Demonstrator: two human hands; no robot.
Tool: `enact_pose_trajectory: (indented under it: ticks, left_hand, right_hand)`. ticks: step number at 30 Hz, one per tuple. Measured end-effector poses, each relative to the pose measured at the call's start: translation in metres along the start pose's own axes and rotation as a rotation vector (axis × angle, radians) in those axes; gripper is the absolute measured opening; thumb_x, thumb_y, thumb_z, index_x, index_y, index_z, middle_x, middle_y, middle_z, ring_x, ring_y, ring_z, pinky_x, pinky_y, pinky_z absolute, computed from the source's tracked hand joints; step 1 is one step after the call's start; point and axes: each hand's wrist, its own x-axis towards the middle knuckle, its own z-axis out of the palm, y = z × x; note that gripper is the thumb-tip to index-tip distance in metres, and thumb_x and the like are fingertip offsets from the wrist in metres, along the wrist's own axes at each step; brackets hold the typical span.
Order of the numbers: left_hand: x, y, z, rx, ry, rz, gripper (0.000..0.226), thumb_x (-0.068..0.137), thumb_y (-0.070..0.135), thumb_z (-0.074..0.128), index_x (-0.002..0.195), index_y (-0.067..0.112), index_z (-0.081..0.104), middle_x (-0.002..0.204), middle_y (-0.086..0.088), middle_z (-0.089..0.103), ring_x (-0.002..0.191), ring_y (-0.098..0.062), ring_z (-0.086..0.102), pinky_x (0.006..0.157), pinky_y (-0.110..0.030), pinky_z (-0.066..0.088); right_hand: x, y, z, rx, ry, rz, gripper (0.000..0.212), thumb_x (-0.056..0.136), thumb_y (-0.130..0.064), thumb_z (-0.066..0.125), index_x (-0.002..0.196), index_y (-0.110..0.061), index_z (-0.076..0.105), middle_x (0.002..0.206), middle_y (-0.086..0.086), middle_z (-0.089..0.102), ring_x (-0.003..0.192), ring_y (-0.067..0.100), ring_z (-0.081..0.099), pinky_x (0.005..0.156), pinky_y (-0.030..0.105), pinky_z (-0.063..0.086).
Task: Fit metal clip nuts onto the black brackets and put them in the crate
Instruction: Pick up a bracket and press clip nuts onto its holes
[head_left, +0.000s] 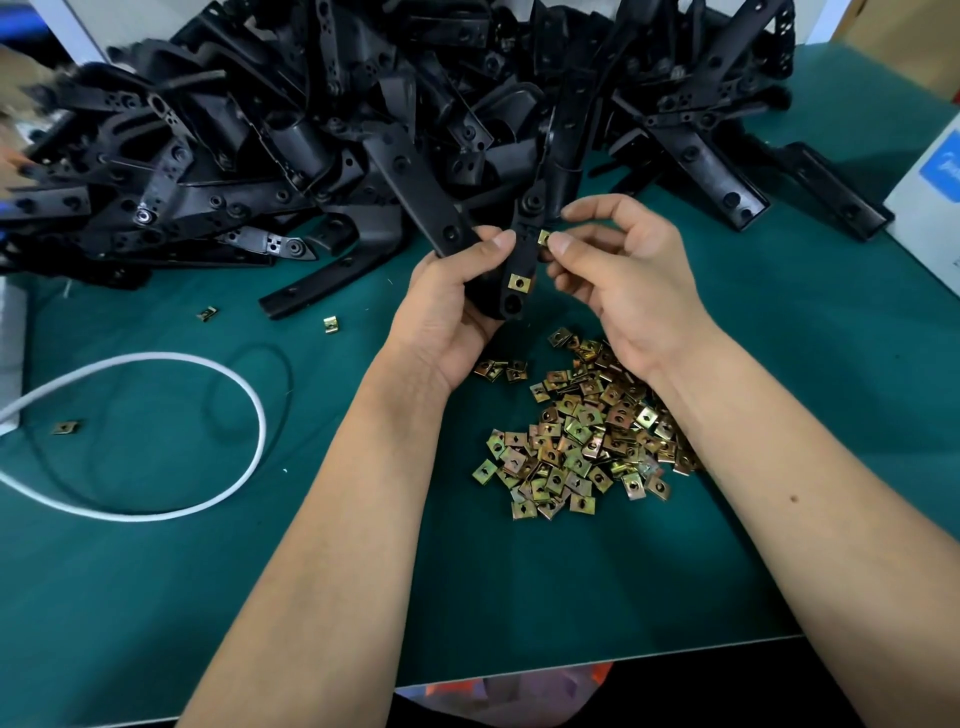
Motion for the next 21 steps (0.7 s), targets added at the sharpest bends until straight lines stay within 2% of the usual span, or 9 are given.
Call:
enact_pose_trajectory:
  ticks: [4,14,21]
  left_hand:
    - [0.0005,0.0002,-0.0009,0.026,-0.003,-0.021,0.008,0.091,0.009,0.07,0.094,0.015,0.065,0.093,-0.004,0.075,0.081,-0.016,0.071,0.073,-0.029,0.059]
    - [-0.0017,0.0038,-0.001,0.037,-0.039,-0.114,0.005,0.093,0.009,0.066,0.091,0.012,0.069,0.091,-0.004,0.073,0.074,-0.014,0.068,0.069,-0.03,0.058]
    - [0.0001,0.0002,-0.0003,0.148,-0.057,-0.087,0.013,0.091,0.006,0.068,0.084,0.017,0.066,0.084,-0.001,0.073,0.076,-0.016,0.07,0.068,-0.031,0.059]
  right_hand:
    - [-0.0004,-0.0014,-0.0006,-0.031,-0.009,-0.013,0.025,0.091,0.003,0.07,0.114,-0.004,0.062,0.081,0.003,0.072,0.072,0.016,0.066,0.067,0.027,0.053]
    - [-0.0015,-0.0067,-0.0046,-0.065,-0.095,-0.03,0.028,0.092,0.005,0.067,0.114,-0.008,0.057,0.077,0.004,0.066,0.069,0.017,0.059,0.062,0.024,0.047]
    - [-0.0029,-0.0047,-0.0018,-0.083,-0.09,-0.026,0.025,0.092,0.005,0.068,0.107,-0.011,0.057,0.076,0.003,0.063,0.067,0.016,0.055,0.059,0.023,0.046]
